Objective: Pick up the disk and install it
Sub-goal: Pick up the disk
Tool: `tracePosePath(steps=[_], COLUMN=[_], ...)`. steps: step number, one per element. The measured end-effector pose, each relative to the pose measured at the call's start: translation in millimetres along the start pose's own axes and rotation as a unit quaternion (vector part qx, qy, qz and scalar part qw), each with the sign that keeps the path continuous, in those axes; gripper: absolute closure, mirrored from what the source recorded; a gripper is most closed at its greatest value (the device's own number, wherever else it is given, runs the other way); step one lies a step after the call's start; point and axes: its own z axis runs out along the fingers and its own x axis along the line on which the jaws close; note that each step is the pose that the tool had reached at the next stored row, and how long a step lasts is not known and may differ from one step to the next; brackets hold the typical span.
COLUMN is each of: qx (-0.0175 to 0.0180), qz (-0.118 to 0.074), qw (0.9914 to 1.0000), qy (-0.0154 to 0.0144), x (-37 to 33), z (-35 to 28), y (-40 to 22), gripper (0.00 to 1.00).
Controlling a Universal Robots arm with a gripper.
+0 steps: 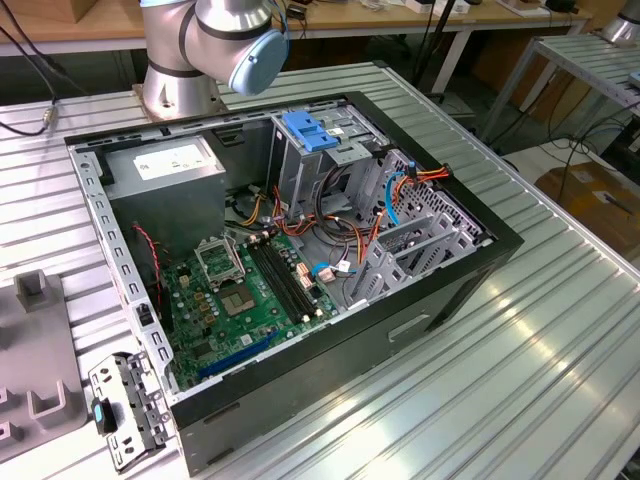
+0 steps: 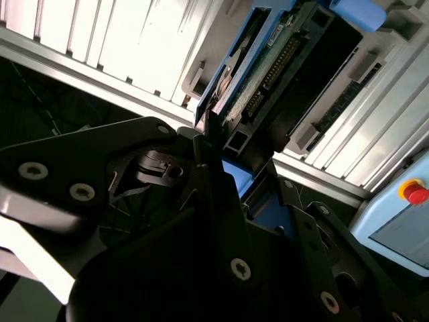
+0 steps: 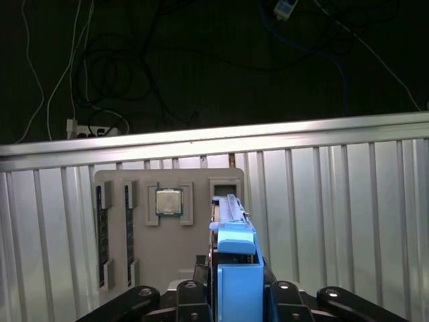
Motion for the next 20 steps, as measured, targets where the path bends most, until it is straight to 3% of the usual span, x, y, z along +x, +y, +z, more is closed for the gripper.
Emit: tracePosePath(steps=[20], qx=[0.0], qz=[0.0], qw=[1.0], qy=[0.0], x=[0.1], z=[-8.4], y=[-0.2], gripper=[0.64])
